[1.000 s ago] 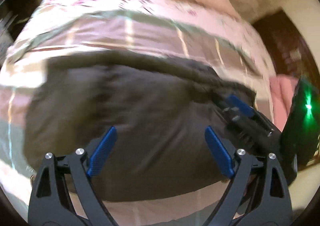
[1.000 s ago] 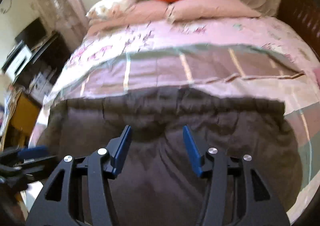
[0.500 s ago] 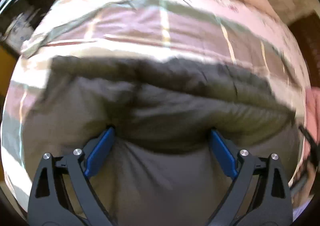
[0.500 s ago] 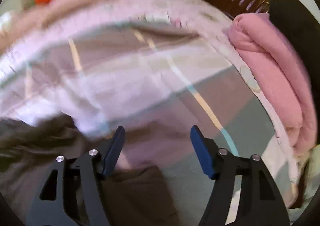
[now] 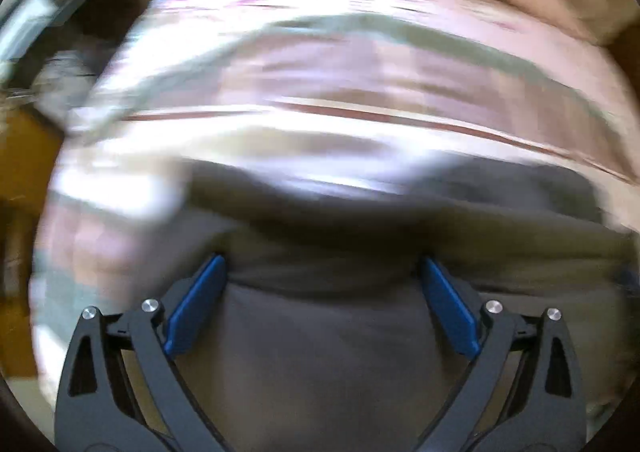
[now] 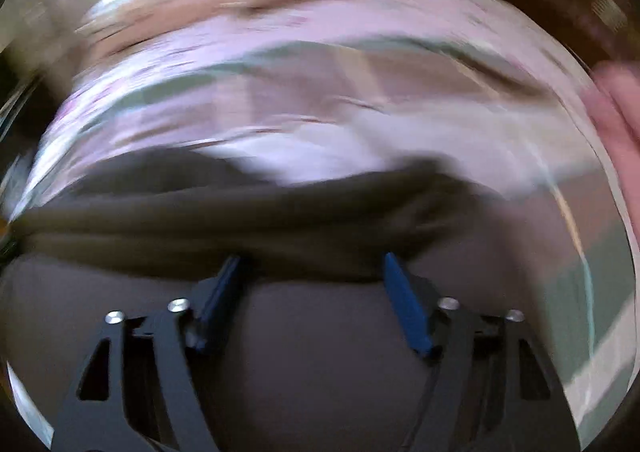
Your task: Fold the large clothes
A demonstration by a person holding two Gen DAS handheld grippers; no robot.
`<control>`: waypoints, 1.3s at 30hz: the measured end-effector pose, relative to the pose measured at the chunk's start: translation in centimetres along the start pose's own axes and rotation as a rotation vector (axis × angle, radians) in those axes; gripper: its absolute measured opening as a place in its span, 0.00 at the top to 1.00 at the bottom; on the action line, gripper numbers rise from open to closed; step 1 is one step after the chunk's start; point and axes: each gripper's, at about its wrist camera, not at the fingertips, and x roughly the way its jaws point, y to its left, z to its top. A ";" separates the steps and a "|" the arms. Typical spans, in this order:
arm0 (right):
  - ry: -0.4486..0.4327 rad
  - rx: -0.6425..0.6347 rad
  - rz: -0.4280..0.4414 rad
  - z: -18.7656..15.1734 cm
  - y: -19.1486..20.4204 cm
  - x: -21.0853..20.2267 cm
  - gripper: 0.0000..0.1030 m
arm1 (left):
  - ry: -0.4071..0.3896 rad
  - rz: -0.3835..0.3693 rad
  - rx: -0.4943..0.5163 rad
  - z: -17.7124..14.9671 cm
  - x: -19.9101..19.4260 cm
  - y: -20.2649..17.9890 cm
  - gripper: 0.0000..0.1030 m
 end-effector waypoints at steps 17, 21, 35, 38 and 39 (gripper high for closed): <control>-0.034 -0.186 0.251 -9.4 7.8 -9.7 0.21 | -0.077 -0.132 0.128 -8.0 -7.6 0.0 0.04; -0.001 -0.072 0.163 -11.0 0.2 -7.8 0.21 | 0.040 0.048 0.042 -8.4 -2.8 6.4 0.02; -0.063 0.066 0.095 -10.6 0.9 -12.1 0.19 | -0.003 -0.080 0.076 -10.4 -7.8 1.3 0.02; 0.114 -0.019 0.038 -10.8 4.6 -8.1 0.18 | 0.070 0.041 0.132 -11.0 -5.2 -0.8 0.02; 0.166 -0.011 0.005 -10.9 5.2 -7.7 0.18 | 0.107 0.028 0.103 -11.1 -4.8 -0.3 0.02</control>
